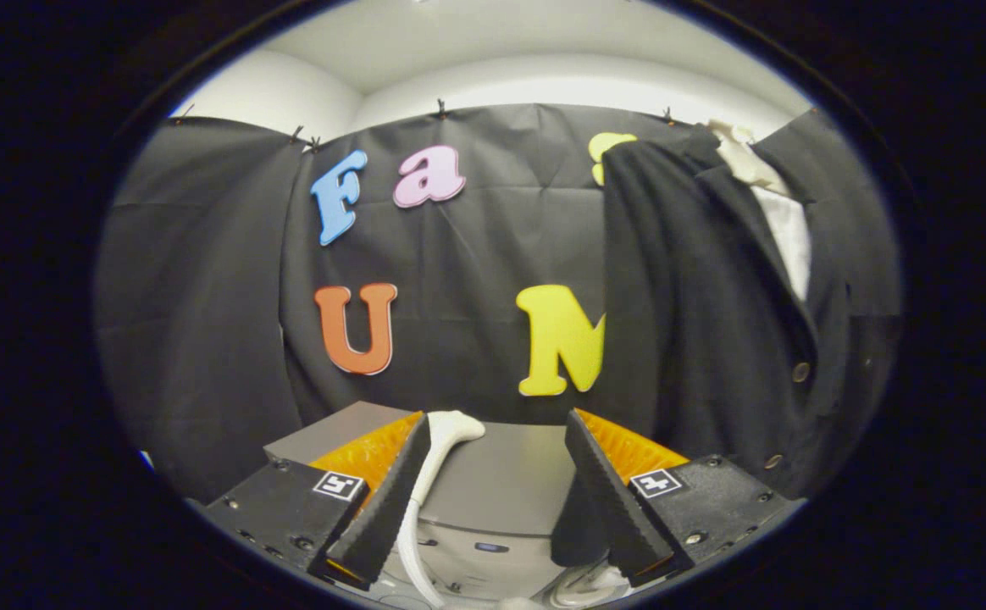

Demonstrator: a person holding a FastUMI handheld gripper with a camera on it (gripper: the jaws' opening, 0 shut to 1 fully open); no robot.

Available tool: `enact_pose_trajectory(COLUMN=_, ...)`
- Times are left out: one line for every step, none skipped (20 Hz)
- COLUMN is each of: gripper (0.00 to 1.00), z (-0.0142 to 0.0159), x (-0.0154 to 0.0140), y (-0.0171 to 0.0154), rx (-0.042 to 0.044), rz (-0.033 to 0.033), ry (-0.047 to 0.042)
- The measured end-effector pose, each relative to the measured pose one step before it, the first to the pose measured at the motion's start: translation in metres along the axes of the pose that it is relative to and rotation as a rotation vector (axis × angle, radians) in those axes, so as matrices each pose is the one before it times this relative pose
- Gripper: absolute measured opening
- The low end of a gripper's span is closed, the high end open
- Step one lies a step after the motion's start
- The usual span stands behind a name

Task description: Iron the clothes twice with a garment steamer, once on the left side and once on the right side.

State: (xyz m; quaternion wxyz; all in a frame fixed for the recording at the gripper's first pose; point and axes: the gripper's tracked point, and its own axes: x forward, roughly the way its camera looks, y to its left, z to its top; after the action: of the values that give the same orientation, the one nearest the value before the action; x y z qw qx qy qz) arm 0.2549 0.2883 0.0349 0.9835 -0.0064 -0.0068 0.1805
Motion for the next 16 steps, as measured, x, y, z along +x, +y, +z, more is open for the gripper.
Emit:
enact_pose_trajectory(gripper=0.99, z=-0.00322, x=0.02041, y=0.00887, rx=-0.00349, rz=0.01090, ry=0.02361)
enact_pose_trajectory(gripper=0.99, z=-0.00359, x=0.02073, y=0.01014, rx=0.00064, rz=0.00967, ry=0.02480)
enact_pose_trajectory(gripper=0.99, z=-0.00287, x=0.02048, y=0.00768, rx=0.00130, rz=0.00384, ry=0.02680)
enact_pose_trajectory(gripper=0.99, z=-0.00509, x=0.01867, y=0.00464, rx=-0.00411, rz=-0.00721, ry=0.03329)
enact_pose_trajectory(gripper=0.99, z=-0.00277, x=0.01808, y=0.00346, rx=0.00174, rz=-0.00935, ry=0.01856)
enact_pose_trajectory(gripper=0.99, z=-0.00237, x=0.01768, y=0.00153, rx=-0.00433, rz=-0.01141, ry=0.01394)
enact_pose_trajectory(gripper=0.99, z=-0.00445, x=0.01627, y=0.00464, rx=-0.00845, rz=-0.00240, ry=0.03206)
enact_pose_trajectory(gripper=0.99, z=-0.00727, x=0.01766, y=0.00746, rx=0.00225, rz=0.00675, ry=0.03519)
enact_pose_trajectory(gripper=0.99, z=-0.00545, x=0.01594, y=0.00448, rx=0.00368, rz=0.00200, ry=0.03203)
enact_pose_trajectory(gripper=0.99, z=-0.00859, x=0.01418, y=0.00211, rx=0.00105, rz=-0.00476, ry=0.04385)
enact_pose_trajectory(gripper=0.99, z=-0.00706, x=0.01369, y=0.00358, rx=0.00079, rz=0.00390, ry=0.03814)
enact_pose_trajectory(gripper=0.99, z=-0.00903, x=0.01367, y=0.00261, rx=-0.00517, rz=-0.00607, ry=0.04650)
enact_pose_trajectory(gripper=0.99, z=-0.00805, x=0.00947, y=0.00211, rx=0.01031, rz=0.00033, ry=0.04381)
enact_pose_trajectory(gripper=0.99, z=-0.00802, x=0.01127, y=0.00278, rx=0.00226, rz=0.00157, ry=0.03243)
enact_pose_trajectory(gripper=0.99, z=-0.00514, x=0.01030, y=0.00075, rx=-0.00925, rz=-0.01076, ry=0.03472)
enact_pose_trajectory(gripper=0.98, z=-0.00610, x=0.00565, y=0.00002, rx=-0.00384, rz=-0.00083, ry=0.03097)
